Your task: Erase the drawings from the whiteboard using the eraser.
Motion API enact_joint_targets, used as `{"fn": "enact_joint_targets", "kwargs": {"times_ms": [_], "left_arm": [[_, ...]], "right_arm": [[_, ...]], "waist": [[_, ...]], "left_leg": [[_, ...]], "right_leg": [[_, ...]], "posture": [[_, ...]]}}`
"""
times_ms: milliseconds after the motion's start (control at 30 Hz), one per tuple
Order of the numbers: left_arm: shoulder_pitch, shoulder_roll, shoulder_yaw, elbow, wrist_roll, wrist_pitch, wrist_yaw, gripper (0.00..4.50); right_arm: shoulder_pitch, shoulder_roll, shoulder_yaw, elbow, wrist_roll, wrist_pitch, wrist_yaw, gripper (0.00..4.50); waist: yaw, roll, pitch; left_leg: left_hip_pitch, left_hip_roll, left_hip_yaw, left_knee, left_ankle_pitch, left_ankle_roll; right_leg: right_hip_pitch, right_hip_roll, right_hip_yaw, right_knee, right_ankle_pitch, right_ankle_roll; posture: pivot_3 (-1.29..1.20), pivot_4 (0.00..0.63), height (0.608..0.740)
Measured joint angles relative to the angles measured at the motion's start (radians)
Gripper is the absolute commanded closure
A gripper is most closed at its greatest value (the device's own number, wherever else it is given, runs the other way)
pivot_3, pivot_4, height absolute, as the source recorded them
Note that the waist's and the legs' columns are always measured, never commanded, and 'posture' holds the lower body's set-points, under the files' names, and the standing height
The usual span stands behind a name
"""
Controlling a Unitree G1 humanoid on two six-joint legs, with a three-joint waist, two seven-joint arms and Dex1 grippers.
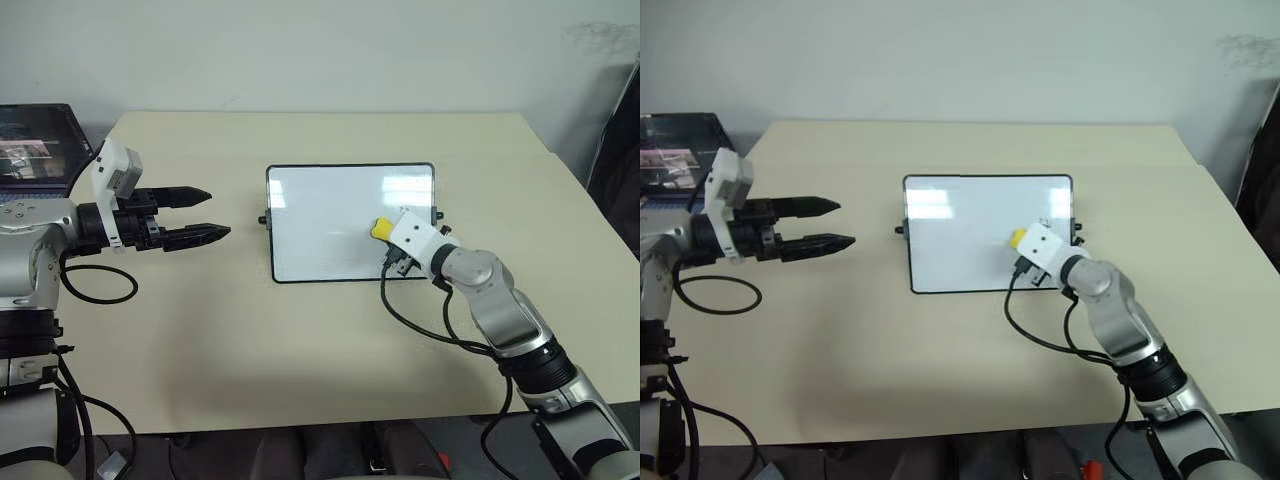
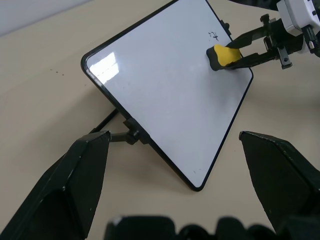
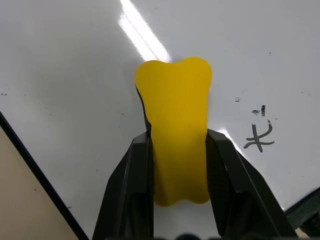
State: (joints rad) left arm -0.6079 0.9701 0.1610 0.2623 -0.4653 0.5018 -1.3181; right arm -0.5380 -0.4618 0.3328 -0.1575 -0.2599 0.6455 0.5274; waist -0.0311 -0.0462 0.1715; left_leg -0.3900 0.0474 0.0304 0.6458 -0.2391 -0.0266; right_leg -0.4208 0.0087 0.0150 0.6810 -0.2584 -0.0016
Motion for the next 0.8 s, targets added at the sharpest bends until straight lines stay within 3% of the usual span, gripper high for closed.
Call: {"fn": "enact_joint_targets", "kwargs": {"times_ms": [233,800], "left_arm": [[-0.003,0.002,-0.001,0.003,0.001,-0.001,0.000,0.00],[-0.014,0.002,-0.001,0.010,0.004,-0.003,-0.002,0.00]], "right_arm": [[-0.003,-0.079,-0.099,0.022,0.000,0.034,-0.028,3.45],[-0.051,-0.034,-0.093,0.037,-0.003,0.069,-0.046,3.46]], "waist": [[0.006,-0.002,-0.001],[-0.004,-0.003,-0.002]], "left_leg": [[0.000,0.000,0.001,0.001,0.000,0.000],[0.001,0.000,0.001,0.001,0.000,0.000]], "right_leg": [[0.001,-0.002,0.001,-0.001,0.001,0.001],[0.000,-0.002,0.002,-0.001,0.002,0.000]], "posture": [[0.00,0.150,0.740],[0.00,0.150,0.740]]}}
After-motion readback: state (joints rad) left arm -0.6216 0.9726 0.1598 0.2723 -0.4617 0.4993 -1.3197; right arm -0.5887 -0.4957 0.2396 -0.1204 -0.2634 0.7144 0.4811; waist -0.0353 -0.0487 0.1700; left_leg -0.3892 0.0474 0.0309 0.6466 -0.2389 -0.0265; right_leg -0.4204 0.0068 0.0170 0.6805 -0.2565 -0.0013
